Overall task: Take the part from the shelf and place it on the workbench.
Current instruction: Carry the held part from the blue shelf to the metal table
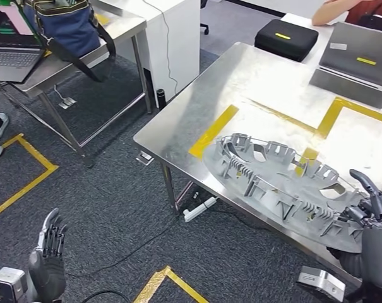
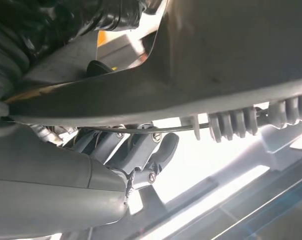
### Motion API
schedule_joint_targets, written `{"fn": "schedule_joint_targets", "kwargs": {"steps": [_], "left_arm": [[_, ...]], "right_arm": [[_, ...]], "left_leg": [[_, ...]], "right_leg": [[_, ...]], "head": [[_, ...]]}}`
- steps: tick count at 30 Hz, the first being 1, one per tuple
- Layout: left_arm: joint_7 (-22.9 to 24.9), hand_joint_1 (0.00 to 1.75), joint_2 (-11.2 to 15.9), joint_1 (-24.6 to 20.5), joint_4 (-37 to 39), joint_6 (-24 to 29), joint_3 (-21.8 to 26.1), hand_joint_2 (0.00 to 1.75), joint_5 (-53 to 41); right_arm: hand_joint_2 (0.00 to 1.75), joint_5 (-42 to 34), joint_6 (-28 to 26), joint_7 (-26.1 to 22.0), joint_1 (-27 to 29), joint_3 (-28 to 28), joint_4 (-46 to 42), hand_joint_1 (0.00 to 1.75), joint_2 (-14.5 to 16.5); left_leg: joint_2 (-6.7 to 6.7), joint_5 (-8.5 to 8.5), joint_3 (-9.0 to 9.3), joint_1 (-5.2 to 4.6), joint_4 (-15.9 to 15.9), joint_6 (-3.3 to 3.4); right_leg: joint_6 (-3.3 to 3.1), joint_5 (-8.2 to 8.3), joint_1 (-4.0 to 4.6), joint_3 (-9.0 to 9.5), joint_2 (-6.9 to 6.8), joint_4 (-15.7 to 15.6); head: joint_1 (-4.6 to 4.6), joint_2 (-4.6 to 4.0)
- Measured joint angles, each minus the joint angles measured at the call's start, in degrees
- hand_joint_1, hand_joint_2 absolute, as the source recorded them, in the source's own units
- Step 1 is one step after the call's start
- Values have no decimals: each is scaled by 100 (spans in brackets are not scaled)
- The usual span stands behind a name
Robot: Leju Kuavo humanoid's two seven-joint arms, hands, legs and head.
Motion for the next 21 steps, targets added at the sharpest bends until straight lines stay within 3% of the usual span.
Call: {"fn": "schedule_joint_targets", "kwargs": {"steps": [1,3,5,7,9,10,11,13,15,16,18,19,21], "left_arm": [[-1,0,4,-2,1,-1,0,0,3],[-2,0,7,-16,1,-2,-3,0,12],[-3,0,9,-31,1,-3,-5,0,18],[-2,0,13,-34,1,-9,-7,0,26],[6,0,19,-45,2,-14,-11,0,42],[12,0,22,-57,3,-15,-14,0,49],[17,0,25,-71,3,-16,-19,0,54],[26,0,32,-95,3,-17,-26,0,61],[35,0,38,-114,3,-15,-32,0,73],[39,0,43,-126,3,-12,-39,0,83],[44,0,57,-155,3,-4,-67,0,99],[44,0,67,-169,3,1,-82,0,106],[44,0,85,-180,3,11,-99,0,110]], "right_arm": [[175,-14,17,9,-9,-25,8,175,0],[175,-47,42,23,-11,-82,19,175,1],[175,-71,63,25,-19,-132,30,175,-5],[175,-113,125,44,-74,-169,51,175,-15],[175,-172,243,85,-145,-224,90,175,-23],[175,-198,302,104,-172,-256,114,175,-26],[175,-220,353,120,-197,-288,140,175,-29],[175,-256,447,143,-253,-348,193,175,-39],[175,-312,553,164,-334,-402,246,175,-48],[175,-341,603,170,-376,-422,271,175,-51],[175,-375,680,178,-438,-454,320,175,-56],[175,-379,703,178,-457,-466,338,175,-58],[175,-381,728,176,-495,-474,373,175,-59]], "left_leg": [[-54,-5,28,-7,-78,15],[88,27,56,-10,-169,8],[263,77,103,21,-282,18],[448,92,122,34,-327,32],[641,81,116,35,-323,34],[729,72,118,40,-321,25],[809,60,123,49,-314,9],[946,15,137,59,-274,-53],[1057,-38,148,35,-219,-128],[1106,-53,157,19,-206,-159],[1192,-80,179,23,-197,-218],[1133,-131,177,38,-153,-250],[861,-399,31,67,234,-299]], "right_leg": [[33,16,-24,-30,74,0],[106,44,-52,-94,170,-10],[170,-77,-26,-214,-90,147],[233,-416,-18,-515,-477,747],[296,-663,-48,-829,-598,1406],[324,-641,-66,-860,-619,1492],[350,-515,-81,-765,-652,1339],[386,-179,-91,-320,-875,555],[323,-29,-76,10,-1046,0],[269,-44,-60,42,-1056,-54],[168,-34,-60,27,-915,-37],[132,-26,-65,22,-856,-38],[65,-9,-80,25,-735,-48]], "head": [[-3,0],[-9,0],[25,0],[63,0],[71,0],[72,0],[73,0],[80,1],[80,1],[73,1],[56,0],[51,0],[37,0]]}}
